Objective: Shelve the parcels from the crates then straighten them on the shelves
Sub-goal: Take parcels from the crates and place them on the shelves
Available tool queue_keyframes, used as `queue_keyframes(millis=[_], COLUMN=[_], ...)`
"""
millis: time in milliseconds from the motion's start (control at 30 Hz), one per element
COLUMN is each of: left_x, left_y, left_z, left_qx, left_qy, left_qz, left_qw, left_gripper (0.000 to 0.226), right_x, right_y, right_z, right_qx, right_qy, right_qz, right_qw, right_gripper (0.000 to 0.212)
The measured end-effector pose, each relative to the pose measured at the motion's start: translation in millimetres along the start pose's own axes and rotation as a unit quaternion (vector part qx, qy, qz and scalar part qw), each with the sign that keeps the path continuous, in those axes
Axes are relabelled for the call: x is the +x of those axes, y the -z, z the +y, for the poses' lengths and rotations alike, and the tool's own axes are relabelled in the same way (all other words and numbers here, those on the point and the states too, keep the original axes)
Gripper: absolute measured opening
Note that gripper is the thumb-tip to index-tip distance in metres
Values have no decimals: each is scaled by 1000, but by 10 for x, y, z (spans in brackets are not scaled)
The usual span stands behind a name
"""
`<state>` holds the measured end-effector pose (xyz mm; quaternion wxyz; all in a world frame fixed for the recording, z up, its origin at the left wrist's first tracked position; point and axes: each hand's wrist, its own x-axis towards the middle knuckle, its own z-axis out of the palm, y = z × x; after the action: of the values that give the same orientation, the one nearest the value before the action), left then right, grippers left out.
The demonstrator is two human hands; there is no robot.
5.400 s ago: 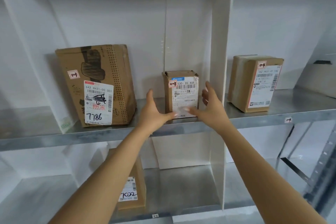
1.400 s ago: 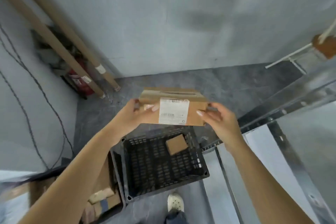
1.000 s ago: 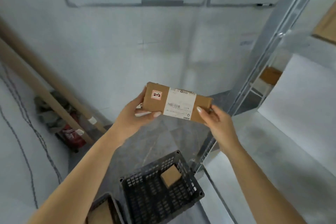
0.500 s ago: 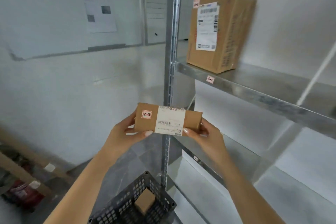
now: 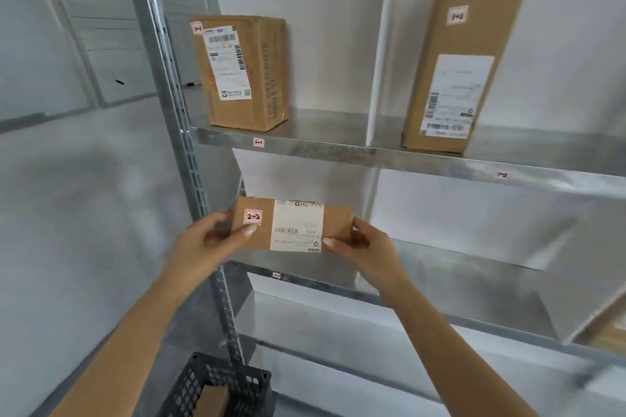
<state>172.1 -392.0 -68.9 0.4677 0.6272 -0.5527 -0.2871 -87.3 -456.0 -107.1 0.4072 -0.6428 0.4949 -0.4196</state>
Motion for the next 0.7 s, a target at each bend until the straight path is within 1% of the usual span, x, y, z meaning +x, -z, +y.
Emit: queue_keyframes(millis=[33, 67, 133, 167, 267, 300, 400, 467, 533, 600, 633, 700], left_x=[-33, -60, -100, -118, -148, -165, -248, -318, -381, -415, -426, -435], left_y=[-47, -99, -232, -313, -657, -794, -1230, -1512, -1766, -1998, -2104, -2310], left_z=[33, 61, 140, 194, 369, 429, 579, 637, 640, 609, 584, 513], left_qx=[7, 16, 36, 45, 44, 41, 37, 43, 40, 34, 36, 47], left_qy=[-5, -10, -26, -37, -51, -55, -63, -60, -49, -39, -41, -50], left_qz=[-23, -45, -85, -106, -164, -181, -213, -230, -243, -241, -239, -228], left_qw=[1000, 999, 995, 993, 984, 981, 974, 970, 968, 969, 969, 971], left_gripper=[57, 61, 71, 76, 83, 80, 57, 46, 48, 57, 58, 50], right_x=[-102, -219, -449, -558, -841, -923, -1151, -1271, -1344, -1362, -1356, -1300], right_y=[46, 102, 272, 366, 708, 833, 1212, 1443, 1639, 1794, 1851, 1925], right_z=[59, 91, 124, 136, 205, 240, 342, 456, 589, 775, 867, 1055], right_qx=[10, 22, 31, 32, 23, 16, 4, 0, -16, -28, -35, -53], right_qy=[-17, -34, -48, -53, -68, -71, -88, -100, -107, -114, -117, -119], right_qz=[13, 28, 51, 63, 106, 121, 157, 170, 174, 177, 179, 185], right_qw=[1000, 999, 997, 996, 992, 990, 984, 980, 979, 977, 976, 974], right_gripper=[51, 50, 38, 35, 39, 41, 45, 46, 53, 61, 62, 60])
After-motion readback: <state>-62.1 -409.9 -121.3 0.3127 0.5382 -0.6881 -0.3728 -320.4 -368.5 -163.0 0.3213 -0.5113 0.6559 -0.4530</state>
